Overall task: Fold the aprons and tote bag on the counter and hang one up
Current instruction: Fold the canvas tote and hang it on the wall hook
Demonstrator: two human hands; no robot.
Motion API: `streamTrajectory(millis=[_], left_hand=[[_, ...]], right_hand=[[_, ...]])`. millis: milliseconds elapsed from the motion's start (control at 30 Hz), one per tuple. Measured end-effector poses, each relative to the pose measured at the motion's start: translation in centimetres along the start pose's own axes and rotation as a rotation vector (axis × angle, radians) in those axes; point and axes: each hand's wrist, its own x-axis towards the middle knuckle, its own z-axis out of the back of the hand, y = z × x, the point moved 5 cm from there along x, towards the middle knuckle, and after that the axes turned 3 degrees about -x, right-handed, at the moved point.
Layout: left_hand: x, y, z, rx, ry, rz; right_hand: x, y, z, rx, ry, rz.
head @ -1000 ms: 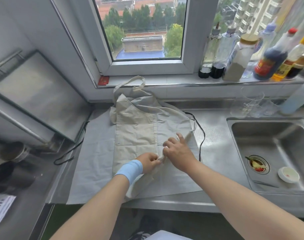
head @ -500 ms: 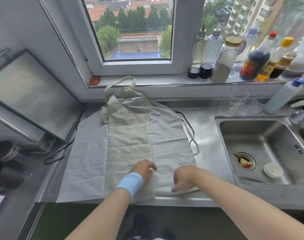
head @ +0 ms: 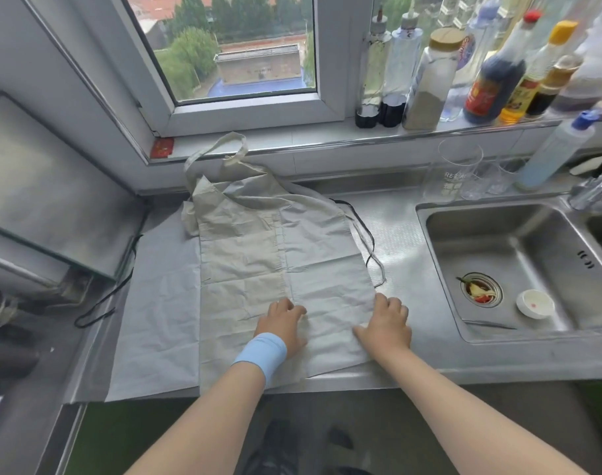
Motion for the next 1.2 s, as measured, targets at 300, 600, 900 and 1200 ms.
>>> streamTrajectory(millis=[300, 600, 900, 1200], left_hand=[[1.5, -0.9, -0.3, -0.111, 0.182, 0.055], [1.1, 3.8, 7.9, -1.41, 0.264, 0.322], [-0.9, 16.8, 8.2, -0.911, -0.022, 0.381], [-0.1, 21.3, 8.5, -0.36, 0.182, 0.296]], right_hand=[[1.4, -0.1, 2.2, 0.071, 0.075, -0.119], [-1.5, 15.1, 4.5, 0.504, 0.396, 0.49], [-1.8, 23.6, 0.1, 0.393, 0.25, 0.416], [-0.5, 25.2, -4.8, -0.041, 0.383, 0.353]])
